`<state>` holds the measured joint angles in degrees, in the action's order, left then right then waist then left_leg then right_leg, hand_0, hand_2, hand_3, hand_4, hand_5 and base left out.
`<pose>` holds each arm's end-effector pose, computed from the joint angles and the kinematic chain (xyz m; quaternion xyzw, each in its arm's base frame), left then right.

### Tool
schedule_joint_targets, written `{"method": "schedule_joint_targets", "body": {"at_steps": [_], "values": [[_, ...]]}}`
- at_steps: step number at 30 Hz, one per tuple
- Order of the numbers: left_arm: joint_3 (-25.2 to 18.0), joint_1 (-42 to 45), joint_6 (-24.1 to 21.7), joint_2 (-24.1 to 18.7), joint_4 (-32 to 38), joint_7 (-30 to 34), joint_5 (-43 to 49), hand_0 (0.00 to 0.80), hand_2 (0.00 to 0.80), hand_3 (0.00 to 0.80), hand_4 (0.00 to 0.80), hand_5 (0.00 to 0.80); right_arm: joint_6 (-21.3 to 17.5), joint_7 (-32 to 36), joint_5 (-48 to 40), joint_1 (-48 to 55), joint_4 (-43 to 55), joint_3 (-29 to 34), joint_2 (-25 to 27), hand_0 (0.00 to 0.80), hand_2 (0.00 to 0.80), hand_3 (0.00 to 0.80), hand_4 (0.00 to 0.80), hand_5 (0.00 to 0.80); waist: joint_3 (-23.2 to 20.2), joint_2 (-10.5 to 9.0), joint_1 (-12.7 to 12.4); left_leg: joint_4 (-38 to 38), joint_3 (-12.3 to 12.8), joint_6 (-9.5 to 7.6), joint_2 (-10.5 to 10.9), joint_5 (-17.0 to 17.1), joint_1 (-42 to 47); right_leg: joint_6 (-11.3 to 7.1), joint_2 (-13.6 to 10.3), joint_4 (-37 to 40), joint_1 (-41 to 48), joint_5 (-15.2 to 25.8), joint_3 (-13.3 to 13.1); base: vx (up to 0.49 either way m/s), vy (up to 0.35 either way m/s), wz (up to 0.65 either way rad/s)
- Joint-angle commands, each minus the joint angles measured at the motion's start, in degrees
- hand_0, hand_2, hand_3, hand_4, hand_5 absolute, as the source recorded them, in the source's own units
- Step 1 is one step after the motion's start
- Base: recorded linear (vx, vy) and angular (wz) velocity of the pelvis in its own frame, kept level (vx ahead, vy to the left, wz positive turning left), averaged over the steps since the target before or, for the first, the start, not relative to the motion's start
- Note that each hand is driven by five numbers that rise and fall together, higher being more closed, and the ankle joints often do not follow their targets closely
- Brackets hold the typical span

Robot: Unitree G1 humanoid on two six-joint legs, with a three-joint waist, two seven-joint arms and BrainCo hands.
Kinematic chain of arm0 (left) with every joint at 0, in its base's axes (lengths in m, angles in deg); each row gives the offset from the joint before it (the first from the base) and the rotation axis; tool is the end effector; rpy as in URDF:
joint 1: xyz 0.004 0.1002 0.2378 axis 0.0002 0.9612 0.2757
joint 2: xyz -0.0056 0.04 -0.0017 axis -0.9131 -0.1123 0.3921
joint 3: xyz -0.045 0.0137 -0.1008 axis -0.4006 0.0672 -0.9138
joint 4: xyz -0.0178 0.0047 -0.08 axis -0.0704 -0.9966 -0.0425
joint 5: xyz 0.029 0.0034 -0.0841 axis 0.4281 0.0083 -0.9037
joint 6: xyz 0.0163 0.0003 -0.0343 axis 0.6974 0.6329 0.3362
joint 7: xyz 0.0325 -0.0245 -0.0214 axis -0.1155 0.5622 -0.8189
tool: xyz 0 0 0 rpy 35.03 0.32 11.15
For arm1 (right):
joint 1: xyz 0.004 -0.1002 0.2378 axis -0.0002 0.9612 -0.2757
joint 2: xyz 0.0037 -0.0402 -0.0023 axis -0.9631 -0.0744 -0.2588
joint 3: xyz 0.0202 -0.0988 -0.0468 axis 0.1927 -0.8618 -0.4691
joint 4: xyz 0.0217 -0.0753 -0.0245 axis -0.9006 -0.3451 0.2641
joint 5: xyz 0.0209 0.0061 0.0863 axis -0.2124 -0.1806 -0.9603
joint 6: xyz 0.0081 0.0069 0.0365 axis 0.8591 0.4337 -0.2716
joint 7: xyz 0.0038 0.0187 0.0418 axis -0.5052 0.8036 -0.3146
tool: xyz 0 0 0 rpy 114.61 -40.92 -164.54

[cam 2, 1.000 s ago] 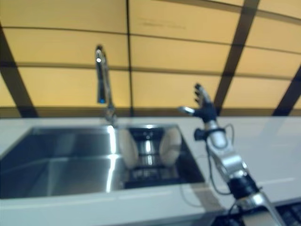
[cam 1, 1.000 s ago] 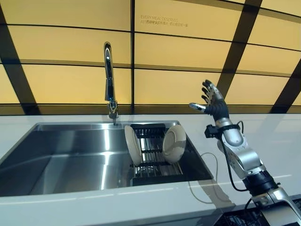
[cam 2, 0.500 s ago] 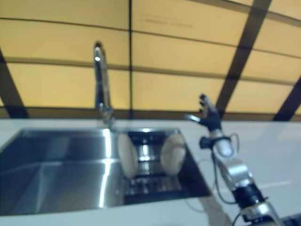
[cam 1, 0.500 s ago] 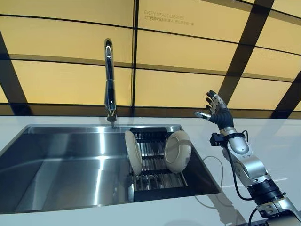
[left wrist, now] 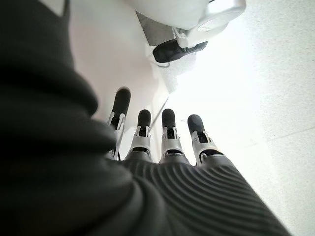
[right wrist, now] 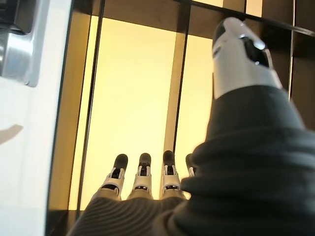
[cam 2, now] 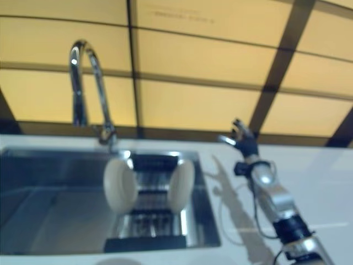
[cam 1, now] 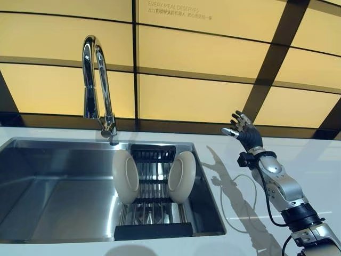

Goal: Take plates into dishwasher

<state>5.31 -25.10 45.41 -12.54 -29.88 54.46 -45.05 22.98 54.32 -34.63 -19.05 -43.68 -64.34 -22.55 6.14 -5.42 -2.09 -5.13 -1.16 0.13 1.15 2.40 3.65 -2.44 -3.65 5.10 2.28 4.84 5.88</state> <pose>0.0714 0.2422 -0.1072 0.2011 0.5870 -0.0218 0.7839 0.2889 -0.2248 0.1754 0.0050 -0.1120 0.0191 0.9935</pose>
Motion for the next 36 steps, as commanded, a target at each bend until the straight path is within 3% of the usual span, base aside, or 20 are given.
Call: {"method": "schedule_joint_targets", "body": {"at_steps": [1, 18, 25, 36], "values": [[0.6, -2.1, -1.94, 0.11, -0.91, -0.35, -1.09, 0.0, 0.0, 0.0, 0.0, 0.0, 0.57, 1.64, -3.49, -3.74, -0.27, 2.03, 2.82, 0.0, 0.0, 0.0, 0.0, 0.0, -2.3, -0.67, 0.19, 0.6, 3.29, 1.57, -2.64, -2.3, 0.57, -2.61, -0.15, -0.1, 1.28, -1.17, -0.1, 0.023, -0.08, 0.0], [0.02, -1.37, -2.94, -0.59, -1.0, -0.26, -2.64, 0.0, 0.0, 0.0, 0.0, 0.0, 13.99, 8.7, -9.99, -2.28, 2.21, -1.17, 6.89, 0.0, 0.0, 0.0, 0.0, 0.0, -1.85, -0.73, 1.16, 0.13, 4.17, 2.93, -3.43, -1.04, -0.68, -1.95, 0.81, -0.1, 0.88, -1.91, 1.68, 0.001, -0.013, 0.01], [-3.77, 1.24, -5.74, -0.91, 0.41, -1.1, -8.33, 0.0, 0.0, 0.0, 0.0, 0.0, 18.44, 11.28, -11.9, 0.82, 3.43, -1.39, 8.42, 0.0, 0.0, 0.0, 0.0, 0.0, -1.51, -0.96, 0.73, 0.13, 4.17, 2.8, -3.19, -1.11, -0.49, -1.87, 0.79, -0.1, 1.08, -2.01, 1.96, 0.0, 0.0, 0.0], [-7.38, 3.42, -4.82, -3.29, -3.39, -2.55, -8.01, 0.0, 0.0, 0.0, 0.0, 0.0, 23.36, 12.2, -16.71, 2.51, 4.83, -3.77, 8.78, 0.0, 0.0, 0.0, 0.0, 0.0, -0.21, -0.52, 0.03, 0.13, 3.72, 2.58, -2.83, -0.76, -0.91, -1.72, 0.53, -0.1, 1.18, -2.08, 2.93, -0.002, 0.003, 0.0]]}}
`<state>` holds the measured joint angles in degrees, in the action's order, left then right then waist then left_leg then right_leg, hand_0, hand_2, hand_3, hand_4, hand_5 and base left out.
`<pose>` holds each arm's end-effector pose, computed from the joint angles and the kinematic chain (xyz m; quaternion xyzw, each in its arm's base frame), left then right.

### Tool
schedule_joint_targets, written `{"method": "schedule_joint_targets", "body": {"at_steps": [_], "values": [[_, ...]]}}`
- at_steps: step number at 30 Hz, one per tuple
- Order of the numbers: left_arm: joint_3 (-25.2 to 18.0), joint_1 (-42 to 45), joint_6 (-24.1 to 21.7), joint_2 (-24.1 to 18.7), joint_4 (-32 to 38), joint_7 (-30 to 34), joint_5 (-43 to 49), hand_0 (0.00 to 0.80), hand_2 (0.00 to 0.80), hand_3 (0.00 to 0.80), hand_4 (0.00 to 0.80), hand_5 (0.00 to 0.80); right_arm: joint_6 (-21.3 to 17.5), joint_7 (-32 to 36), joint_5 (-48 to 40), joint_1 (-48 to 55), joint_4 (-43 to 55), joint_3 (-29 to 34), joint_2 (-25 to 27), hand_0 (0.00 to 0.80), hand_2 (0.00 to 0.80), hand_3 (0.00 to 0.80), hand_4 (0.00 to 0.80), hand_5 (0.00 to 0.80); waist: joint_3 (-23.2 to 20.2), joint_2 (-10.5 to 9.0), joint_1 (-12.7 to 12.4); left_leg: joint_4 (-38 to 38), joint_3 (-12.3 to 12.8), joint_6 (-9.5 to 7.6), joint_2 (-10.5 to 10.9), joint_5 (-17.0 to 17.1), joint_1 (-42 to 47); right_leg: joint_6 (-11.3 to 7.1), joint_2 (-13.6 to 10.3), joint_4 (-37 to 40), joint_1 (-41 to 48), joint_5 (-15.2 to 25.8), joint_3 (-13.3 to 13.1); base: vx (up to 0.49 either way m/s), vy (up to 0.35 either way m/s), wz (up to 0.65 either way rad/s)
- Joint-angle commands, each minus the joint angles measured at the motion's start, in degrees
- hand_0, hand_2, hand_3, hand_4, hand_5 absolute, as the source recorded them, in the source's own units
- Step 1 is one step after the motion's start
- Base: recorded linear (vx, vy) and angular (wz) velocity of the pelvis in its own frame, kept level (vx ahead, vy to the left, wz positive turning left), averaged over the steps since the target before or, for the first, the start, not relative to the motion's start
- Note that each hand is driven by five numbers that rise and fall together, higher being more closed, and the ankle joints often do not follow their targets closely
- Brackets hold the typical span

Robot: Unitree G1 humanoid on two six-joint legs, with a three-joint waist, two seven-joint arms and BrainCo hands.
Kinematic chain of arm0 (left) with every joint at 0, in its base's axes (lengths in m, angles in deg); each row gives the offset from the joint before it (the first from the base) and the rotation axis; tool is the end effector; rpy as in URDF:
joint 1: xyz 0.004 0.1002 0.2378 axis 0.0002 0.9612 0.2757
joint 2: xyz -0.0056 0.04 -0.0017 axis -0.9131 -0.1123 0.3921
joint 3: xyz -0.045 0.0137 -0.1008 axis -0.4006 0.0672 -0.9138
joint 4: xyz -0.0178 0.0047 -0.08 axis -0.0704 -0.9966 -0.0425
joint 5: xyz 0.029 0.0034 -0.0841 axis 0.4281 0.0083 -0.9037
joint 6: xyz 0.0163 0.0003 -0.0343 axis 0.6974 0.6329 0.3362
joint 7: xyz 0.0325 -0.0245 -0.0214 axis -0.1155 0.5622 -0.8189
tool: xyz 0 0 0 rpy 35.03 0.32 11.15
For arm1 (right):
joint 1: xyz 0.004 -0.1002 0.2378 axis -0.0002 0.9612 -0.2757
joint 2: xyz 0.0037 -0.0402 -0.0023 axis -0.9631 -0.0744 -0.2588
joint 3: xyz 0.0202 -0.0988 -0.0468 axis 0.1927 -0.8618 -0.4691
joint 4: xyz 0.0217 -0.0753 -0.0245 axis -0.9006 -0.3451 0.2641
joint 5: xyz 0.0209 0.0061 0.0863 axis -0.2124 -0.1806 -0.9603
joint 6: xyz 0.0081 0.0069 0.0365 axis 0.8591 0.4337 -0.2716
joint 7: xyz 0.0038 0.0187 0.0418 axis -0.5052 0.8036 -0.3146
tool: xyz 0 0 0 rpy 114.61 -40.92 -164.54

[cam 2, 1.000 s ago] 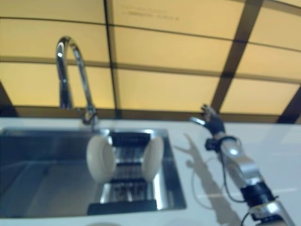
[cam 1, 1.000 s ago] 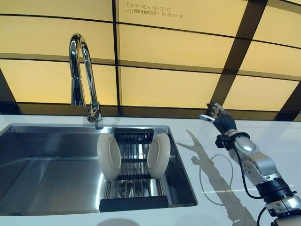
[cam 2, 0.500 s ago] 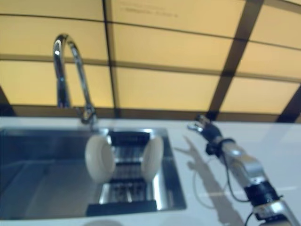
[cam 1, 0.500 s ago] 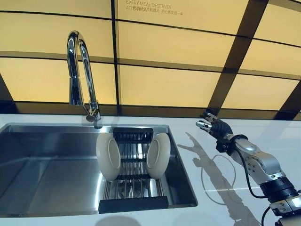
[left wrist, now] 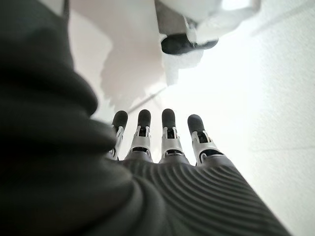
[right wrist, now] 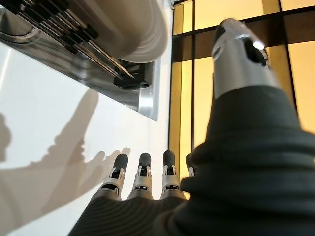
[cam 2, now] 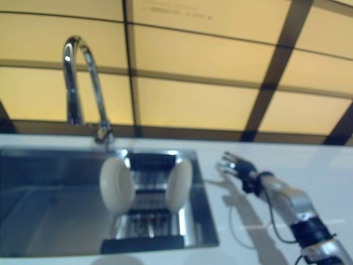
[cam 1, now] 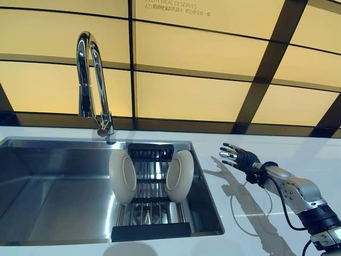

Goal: Take plates into dishwasher

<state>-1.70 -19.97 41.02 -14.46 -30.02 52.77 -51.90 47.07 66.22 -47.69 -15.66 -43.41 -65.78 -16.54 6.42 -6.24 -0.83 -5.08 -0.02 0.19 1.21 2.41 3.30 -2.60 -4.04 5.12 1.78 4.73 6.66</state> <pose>0.0422 0.2616 -0.1047 0.1384 0.5831 0.0814 0.7964 0.2772 -0.2431 0.1506 0.0395 0.1362 0.1349 0.9807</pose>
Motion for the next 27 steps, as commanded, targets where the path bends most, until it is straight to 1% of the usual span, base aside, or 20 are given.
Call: {"method": "schedule_joint_targets", "body": {"at_steps": [1, 4, 9, 14, 19, 27], "values": [[-0.35, -1.77, -0.46, -1.42, -3.35, -0.66, -1.23, 0.0, 0.0, 0.0, 0.0, 0.0, -0.29, -0.19, -4.64, -0.77, 5.13, -2.68, 2.82, 0.0, 0.0, 0.0, 0.0, 0.0, -0.42, 0.32, -1.19, 0.08, 2.54, 2.52, -2.85, -0.84, -0.51, -1.56, 0.9, -0.12, 1.71, -2.02, 2.15, 0.0, 0.0, 0.0], [0.03, -1.91, -0.14, -1.09, -2.83, -0.65, -1.65, 0.0, 0.0, 0.0, 0.0, 0.0, 0.29, -0.49, -6.34, 0.01, 6.22, -2.98, 2.65, 0.0, 0.0, 0.0, 0.0, 0.0, -0.45, 0.37, -1.09, 0.08, 2.54, 2.45, -2.76, -1.01, -0.49, -1.63, 0.88, -0.12, 1.76, -2.11, 2.2, 0.0, 0.0, 0.0], [1.36, -2.55, -0.98, -0.43, -0.88, -0.11, -2.74, 0.0, 0.0, 0.0, 0.0, 0.0, 1.92, -3.16, -9.59, 1.41, 9.65, -3.75, 1.0, 0.0, 0.0, 0.0, 0.0, 0.0, -0.28, 0.33, -0.95, 0.08, 2.53, 2.32, -2.62, -1.27, -0.33, -1.75, 0.8, -0.12, 1.96, -2.14, 2.25, 0.0, 0.0, 0.0], [3.14, -2.76, -1.39, 0.32, 0.53, 0.58, -2.19, 0.0, 0.0, 0.0, 0.0, 0.0, 2.11, -4.41, -10.53, 2.64, 11.21, -4.5, -0.61, 0.0, 0.0, 0.0, 0.0, 0.0, -0.44, 0.19, -0.91, 0.08, 2.64, 2.12, -2.52, -1.49, -0.15, -1.8, 0.76, -0.12, 2.18, -2.16, 2.17, 0.0, 0.0, 0.0], [5.83, -3.49, -1.22, 0.49, 1.03, 1.2, -1.27, 0.0, 0.0, 0.0, 0.0, 0.0, 2.63, -6.23, -12.06, 1.76, 10.91, -6.54, -2.73, 0.0, 0.0, 0.0, 0.0, 0.0, -0.68, -0.09, -0.87, 0.08, 3.15, 1.9, -2.47, -1.75, 0.17, -1.87, 0.9, -0.12, 2.34, -2.14, 1.78, 0.0, 0.0, 0.0], [6.64, -3.45, -0.19, 0.7, 1.07, 0.77, -1.65, 0.0, 0.0, 0.0, 0.0, 0.0, 2.85, -7.93, -13.04, 0.81, 9.09, -8.22, -5.5, 0.0, 0.0, 0.0, 0.0, 0.0, -0.72, -0.17, -0.81, 0.08, 4.03, 1.64, -2.49, -1.97, 0.62, -1.9, 1.18, -0.12, 2.41, -1.99, 1.26, 0.0, 0.0, 0.0]]}}
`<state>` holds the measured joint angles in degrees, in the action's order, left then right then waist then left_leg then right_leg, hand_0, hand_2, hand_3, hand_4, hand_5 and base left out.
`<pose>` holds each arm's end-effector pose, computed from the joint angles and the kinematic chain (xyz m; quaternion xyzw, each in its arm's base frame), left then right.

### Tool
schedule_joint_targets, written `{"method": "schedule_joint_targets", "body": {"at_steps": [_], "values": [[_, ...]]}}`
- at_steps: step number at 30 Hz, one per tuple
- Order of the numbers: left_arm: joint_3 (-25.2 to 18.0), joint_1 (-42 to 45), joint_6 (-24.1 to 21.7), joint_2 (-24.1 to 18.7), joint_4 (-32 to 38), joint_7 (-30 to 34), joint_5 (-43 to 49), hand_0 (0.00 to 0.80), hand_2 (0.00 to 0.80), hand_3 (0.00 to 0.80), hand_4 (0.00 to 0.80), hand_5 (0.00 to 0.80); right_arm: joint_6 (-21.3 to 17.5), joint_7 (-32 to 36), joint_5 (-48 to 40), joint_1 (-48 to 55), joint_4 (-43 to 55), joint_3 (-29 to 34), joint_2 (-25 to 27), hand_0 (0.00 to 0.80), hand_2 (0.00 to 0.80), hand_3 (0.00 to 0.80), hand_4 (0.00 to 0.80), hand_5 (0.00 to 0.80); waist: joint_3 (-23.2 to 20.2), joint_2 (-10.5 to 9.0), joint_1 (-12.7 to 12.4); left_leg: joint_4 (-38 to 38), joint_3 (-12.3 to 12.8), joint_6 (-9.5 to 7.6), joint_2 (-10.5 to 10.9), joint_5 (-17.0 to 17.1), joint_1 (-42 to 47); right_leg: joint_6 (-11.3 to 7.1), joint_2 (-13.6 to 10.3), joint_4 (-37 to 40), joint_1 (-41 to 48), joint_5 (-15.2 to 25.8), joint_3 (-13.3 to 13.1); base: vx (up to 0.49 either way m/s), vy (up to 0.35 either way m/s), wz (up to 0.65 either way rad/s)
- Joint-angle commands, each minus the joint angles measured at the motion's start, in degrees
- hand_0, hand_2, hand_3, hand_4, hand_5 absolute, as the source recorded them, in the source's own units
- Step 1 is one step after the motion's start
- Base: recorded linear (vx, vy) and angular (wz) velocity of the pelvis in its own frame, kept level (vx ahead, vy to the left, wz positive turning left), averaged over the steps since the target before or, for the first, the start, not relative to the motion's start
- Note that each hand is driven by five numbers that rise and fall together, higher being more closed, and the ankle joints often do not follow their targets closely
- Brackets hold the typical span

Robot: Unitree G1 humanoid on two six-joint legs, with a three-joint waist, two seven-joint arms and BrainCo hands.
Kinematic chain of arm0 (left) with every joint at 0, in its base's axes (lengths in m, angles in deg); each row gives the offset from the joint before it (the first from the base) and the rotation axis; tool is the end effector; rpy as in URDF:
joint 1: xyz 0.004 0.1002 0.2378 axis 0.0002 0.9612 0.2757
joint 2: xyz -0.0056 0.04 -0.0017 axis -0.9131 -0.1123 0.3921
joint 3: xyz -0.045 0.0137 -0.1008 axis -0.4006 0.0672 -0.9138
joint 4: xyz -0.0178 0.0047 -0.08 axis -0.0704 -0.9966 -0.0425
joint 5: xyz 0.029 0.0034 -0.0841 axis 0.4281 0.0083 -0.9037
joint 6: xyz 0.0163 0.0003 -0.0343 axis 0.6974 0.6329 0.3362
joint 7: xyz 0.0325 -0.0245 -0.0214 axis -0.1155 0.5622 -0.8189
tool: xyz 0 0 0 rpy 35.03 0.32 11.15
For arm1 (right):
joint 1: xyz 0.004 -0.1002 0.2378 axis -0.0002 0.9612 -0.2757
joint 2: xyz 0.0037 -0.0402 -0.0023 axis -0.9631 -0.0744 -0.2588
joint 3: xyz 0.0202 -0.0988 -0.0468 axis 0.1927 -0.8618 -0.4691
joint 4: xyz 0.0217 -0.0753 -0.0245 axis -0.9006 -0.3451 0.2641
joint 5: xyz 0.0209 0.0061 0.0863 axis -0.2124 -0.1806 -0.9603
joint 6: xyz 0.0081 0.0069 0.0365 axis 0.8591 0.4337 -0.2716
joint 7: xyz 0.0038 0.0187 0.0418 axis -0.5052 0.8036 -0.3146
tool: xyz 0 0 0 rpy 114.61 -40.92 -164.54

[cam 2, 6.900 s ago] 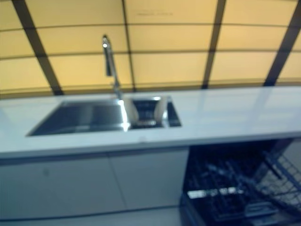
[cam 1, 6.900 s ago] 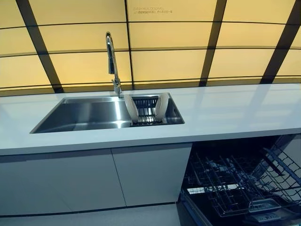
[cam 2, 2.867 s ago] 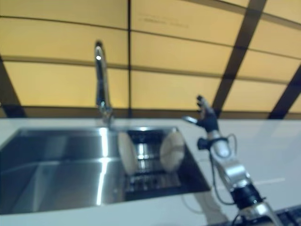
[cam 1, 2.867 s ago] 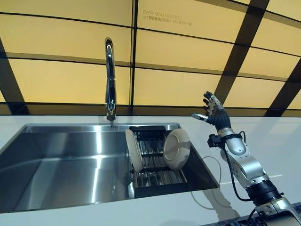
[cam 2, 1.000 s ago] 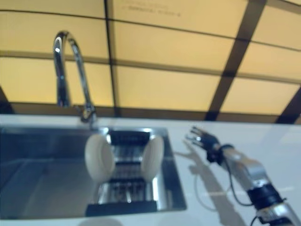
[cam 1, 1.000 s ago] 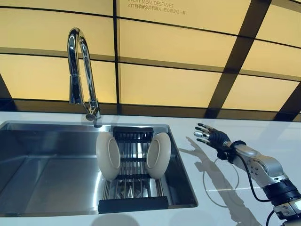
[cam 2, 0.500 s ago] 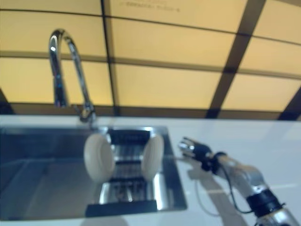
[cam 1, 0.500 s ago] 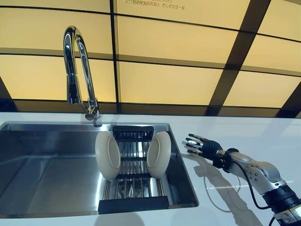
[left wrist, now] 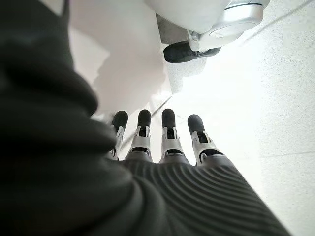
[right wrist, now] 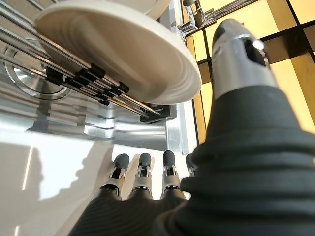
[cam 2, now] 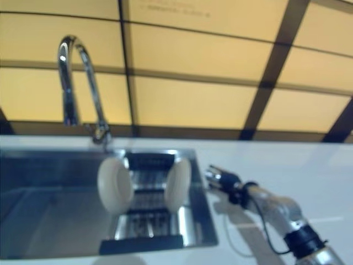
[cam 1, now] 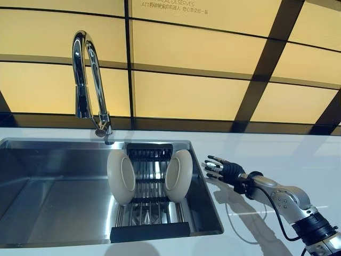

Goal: Take plates into dishwasher

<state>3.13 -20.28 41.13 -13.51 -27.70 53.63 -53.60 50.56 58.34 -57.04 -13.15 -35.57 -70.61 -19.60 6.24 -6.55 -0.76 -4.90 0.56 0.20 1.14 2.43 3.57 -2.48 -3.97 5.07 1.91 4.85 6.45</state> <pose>0.0500 0.2490 -0.1070 0.1370 0.5722 0.0402 0.8076 0.2646 -0.2055 0.1361 0.0862 0.1867 0.1823 0.9615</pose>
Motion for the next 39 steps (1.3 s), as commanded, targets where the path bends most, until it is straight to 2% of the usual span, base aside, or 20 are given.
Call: {"method": "schedule_joint_targets", "body": {"at_steps": [1, 15, 39], "values": [[1.76, -3.09, -0.12, -0.25, -1.29, -0.11, 0.05, 0.0, 0.0, 0.0, 0.0, 0.0, -0.63, -0.08, -3.6, -1.77, 1.06, -3.4, -2.67, 0.0, 0.0, 0.0, 0.0, 0.0, -0.54, 0.15, -0.87, -0.1, 3.49, 1.62, -2.4, -2.02, 0.36, -2.04, 1.13, -0.07, 2.28, -2.1, 1.41, -0.006, 0.0, -0.04], [1.2, -2.75, -0.82, 0.02, -4.35, 0.05, 0.24, 0.0, 0.0, 0.0, 0.0, 0.0, -0.98, -2.17, -4.17, -4.94, -4.2, -5.14, -5.56, 0.0, 0.0, 0.0, 0.0, 0.0, -1.6, 0.75, -0.5, -0.1, 4.6, 1.68, -2.47, -2.0, 0.69, -1.87, 1.4, -0.07, 2.17, -2.19, 0.6, 0.003, -0.011, -0.02], [2.19, -3.19, -0.42, 0.52, -4.32, 0.42, 2.09, 0.0, 0.0, 0.0, 0.0, 0.0, -2.2, -6.38, -4.43, -8.59, -7.76, -5.09, -8.79, 0.0, 0.0, 0.0, 0.0, 0.0, -1.87, 1.12, -1.2, -0.1, 4.17, 2.23, -3.01, -1.61, 0.88, -1.28, 1.65, -0.07, 2.87, -2.81, 1.33, -0.001, -0.016, 0.0]]}}
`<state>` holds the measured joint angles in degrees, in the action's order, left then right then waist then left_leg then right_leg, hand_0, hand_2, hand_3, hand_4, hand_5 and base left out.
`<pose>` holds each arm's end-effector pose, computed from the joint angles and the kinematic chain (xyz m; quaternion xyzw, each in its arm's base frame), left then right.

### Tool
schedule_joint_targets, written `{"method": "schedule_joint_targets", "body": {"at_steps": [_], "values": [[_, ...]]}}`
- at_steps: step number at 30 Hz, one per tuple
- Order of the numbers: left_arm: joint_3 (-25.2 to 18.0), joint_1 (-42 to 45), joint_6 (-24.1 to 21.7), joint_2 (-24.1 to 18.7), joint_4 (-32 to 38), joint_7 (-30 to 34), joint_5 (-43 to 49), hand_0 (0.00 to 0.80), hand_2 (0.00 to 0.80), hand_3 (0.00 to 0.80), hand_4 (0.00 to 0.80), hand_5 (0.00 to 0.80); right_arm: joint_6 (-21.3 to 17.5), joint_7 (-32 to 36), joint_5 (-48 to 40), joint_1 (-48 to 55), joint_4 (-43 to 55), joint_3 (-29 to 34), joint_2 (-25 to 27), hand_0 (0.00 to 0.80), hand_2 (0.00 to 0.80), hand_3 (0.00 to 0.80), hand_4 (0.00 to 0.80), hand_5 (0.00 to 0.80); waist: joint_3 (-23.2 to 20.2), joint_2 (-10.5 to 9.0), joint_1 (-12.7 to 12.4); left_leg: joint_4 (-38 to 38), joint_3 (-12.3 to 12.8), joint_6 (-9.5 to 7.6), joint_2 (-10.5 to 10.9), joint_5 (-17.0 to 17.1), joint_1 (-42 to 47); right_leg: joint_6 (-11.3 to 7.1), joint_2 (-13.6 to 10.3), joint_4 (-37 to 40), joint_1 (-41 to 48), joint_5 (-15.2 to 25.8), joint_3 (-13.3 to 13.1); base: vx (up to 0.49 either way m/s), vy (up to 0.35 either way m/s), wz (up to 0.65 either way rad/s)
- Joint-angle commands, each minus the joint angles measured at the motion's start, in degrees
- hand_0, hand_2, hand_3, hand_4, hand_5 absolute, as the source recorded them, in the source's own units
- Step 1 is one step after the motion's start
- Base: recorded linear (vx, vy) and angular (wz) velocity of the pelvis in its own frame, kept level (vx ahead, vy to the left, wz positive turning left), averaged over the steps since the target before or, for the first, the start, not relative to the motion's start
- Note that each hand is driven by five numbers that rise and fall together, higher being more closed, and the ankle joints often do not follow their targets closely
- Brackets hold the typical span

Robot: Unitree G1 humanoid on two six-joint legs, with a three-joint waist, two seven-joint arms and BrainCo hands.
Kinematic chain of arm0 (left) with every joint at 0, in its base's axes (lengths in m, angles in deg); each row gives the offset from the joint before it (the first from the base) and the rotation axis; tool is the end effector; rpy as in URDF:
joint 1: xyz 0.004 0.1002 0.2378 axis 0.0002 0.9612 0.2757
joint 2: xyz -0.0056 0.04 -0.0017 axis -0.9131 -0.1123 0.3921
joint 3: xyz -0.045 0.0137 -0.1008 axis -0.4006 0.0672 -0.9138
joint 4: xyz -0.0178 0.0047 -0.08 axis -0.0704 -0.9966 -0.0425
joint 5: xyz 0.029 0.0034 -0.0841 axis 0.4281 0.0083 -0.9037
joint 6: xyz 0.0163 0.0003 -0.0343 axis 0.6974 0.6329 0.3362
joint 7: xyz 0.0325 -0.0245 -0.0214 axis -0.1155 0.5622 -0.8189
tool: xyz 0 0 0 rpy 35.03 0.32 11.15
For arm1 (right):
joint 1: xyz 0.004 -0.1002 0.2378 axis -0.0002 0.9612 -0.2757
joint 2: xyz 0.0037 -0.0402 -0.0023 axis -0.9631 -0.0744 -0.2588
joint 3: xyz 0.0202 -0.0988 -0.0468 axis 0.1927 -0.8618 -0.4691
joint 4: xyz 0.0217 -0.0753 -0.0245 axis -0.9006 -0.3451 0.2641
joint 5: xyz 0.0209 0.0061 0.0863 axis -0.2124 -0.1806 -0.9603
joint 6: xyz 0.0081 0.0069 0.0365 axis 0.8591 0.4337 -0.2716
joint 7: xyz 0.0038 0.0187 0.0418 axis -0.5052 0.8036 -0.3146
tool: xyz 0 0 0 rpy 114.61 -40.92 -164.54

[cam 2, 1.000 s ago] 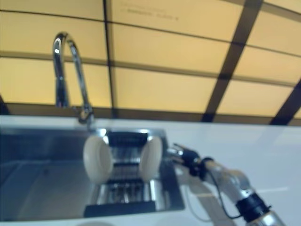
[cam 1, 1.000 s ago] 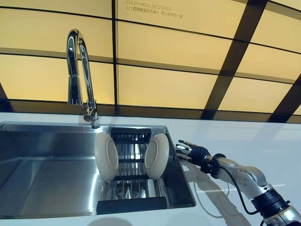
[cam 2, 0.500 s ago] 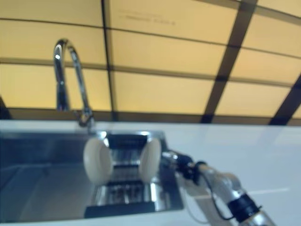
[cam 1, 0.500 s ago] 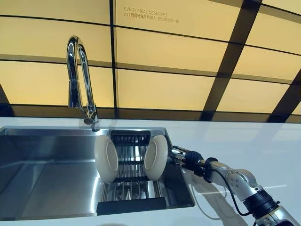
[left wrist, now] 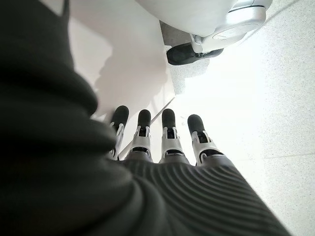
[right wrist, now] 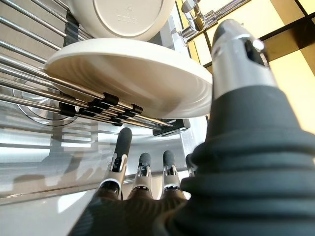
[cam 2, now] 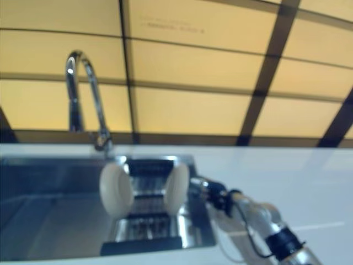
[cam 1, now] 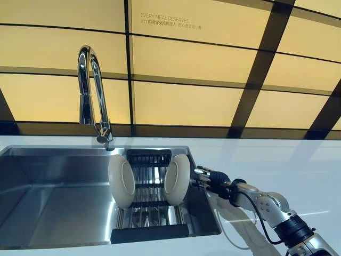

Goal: Take plates into dishwasher

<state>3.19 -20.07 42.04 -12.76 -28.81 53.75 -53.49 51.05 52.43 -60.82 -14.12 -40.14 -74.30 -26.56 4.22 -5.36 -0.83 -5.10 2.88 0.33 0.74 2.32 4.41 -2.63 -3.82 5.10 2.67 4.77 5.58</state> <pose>0.0447 0.2455 -0.1094 0.1317 0.5881 0.0384 0.7971 0.2685 -0.1766 0.1134 0.1389 0.2447 0.1735 0.9438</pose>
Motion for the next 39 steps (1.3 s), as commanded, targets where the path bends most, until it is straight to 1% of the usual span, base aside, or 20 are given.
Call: {"method": "schedule_joint_targets", "body": {"at_steps": [1, 5, 14, 21, 28, 39], "values": [[2.22, -3.43, -1.4, -0.24, -3.25, 0.33, 1.94, 0.0, 0.0, 0.0, 0.0, 0.0, -2.79, -0.65, -0.79, -7.7, -3.33, -1.55, -1.86, 0.0, 0.0, 0.0, 0.0, 0.0, 0.15, -0.04, -1.11, 0.1, 1.84, 2.09, -2.61, -1.5, 0.05, -1.13, 1.49, -0.1, 2.09, -2.71, 2.17, 0.0, 0.0, 0.0], [2.41, -3.69, -1.41, -0.08, -3.31, 0.32, 2.02, 0.0, 0.0, 0.0, 0.0, 0.0, -2.94, -0.59, 0.46, -7.88, -4.3, -1.41, -2.12, 0.0, 0.0, 0.0, 0.0, 0.0, 0.11, 0.04, -1.12, 0.1, 1.89, 2.11, -2.57, -1.53, 0.05, -1.12, 1.42, -0.1, 2.14, -2.78, 2.25, 0.0, 0.0, 0.0], [2.59, -4.15, -1.31, -0.17, -3.76, 0.49, 2.73, 0.0, 0.0, 0.0, 0.0, 0.0, -3.01, 0.32, -0.4, -8.03, -5.76, -0.48, -1.67, 0.0, 0.0, 0.0, 0.0, 0.0, 0.06, -0.02, -1.0, 0.1, 1.82, 2.02, -2.43, -1.69, 0.31, -1.08, 1.35, -0.1, 2.3, -2.72, 2.41, 0.0, 0.0, 0.0], [2.79, -4.26, -1.71, -0.22, -3.99, 0.76, 2.79, 0.0, 0.0, 0.0, 0.0, 0.0, -3.5, 1.72, -0.83, -8.36, -4.26, -0.9, -1.56, 0.0, 0.0, 0.0, 0.0, 0.0, 0.04, -0.13, -0.85, 0.1, 1.95, 2.02, -2.44, -1.74, 0.35, -1.08, 1.45, -0.1, 2.25, -2.69, 2.27, 0.0, 0.0, 0.0], [3.14, -4.07, -1.89, -0.1, -3.87, 0.72, 2.55, 0.0, 0.0, 0.0, 0.0, 0.0, -3.26, 0.24, -2.06, -8.11, -1.07, -1.85, -1.64, 0.0, 0.0, 0.0, 0.0, 0.0, -0.08, -0.23, -0.7, 0.1, 2.34, 1.94, -2.44, -1.77, 0.32, -1.13, 1.43, -0.1, 2.1, -2.66, 2.1, 0.0, 0.0, 0.0], [3.85, -4.44, -1.26, -0.04, -3.42, 0.71, 2.34, 0.0, 0.0, 0.0, 0.0, 0.0, -2.45, -1.12, -1.9, -8.51, -0.54, -3.73, -2.72, 0.0, 0.0, 0.0, 0.0, 0.0, -0.06, -0.27, -0.85, 0.1, 2.54, 1.81, -2.39, -1.82, 0.44, -1.16, 1.42, -0.1, 2.17, -2.62, 2.08, 0.0, 0.0, 0.0]]}}
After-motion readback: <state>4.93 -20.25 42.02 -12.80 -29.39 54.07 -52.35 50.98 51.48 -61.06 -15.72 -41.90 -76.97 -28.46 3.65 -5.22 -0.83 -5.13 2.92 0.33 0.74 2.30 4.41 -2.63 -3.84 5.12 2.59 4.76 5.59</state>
